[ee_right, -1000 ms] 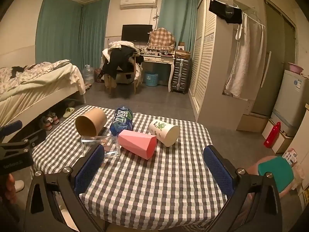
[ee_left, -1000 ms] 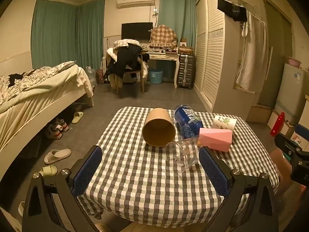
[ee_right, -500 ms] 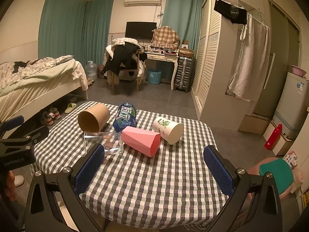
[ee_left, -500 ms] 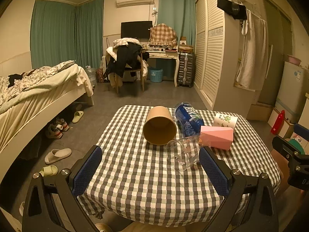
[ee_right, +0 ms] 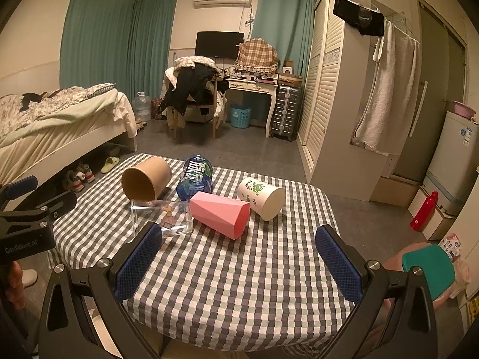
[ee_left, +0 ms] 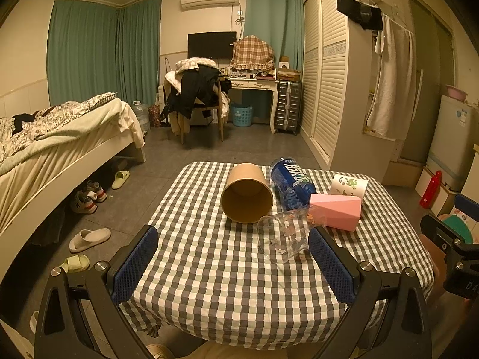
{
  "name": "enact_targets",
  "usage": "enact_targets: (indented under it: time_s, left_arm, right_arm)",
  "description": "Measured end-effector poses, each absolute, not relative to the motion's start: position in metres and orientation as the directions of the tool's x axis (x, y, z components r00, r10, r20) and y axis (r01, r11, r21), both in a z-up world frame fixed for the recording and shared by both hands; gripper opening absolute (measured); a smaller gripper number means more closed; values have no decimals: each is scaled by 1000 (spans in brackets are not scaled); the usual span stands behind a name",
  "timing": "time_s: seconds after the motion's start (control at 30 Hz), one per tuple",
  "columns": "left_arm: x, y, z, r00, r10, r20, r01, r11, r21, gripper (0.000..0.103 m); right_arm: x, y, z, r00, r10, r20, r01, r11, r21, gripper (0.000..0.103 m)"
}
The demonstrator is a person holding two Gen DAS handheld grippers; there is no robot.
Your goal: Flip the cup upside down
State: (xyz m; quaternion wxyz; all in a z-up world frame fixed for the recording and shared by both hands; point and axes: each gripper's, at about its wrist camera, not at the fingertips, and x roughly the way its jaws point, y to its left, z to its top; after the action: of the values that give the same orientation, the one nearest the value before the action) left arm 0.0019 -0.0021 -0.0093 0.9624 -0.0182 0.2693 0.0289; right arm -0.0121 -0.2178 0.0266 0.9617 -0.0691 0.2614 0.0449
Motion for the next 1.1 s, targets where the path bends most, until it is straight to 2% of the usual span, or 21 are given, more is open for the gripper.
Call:
enact_targets:
  time_s: [1.1]
  left_arm:
    - [2,-2,-10,852,47,-521,-66,998,-17,103]
  right_arm:
    - [-9,-212,25,855,57,-515,-138,983,-120,103]
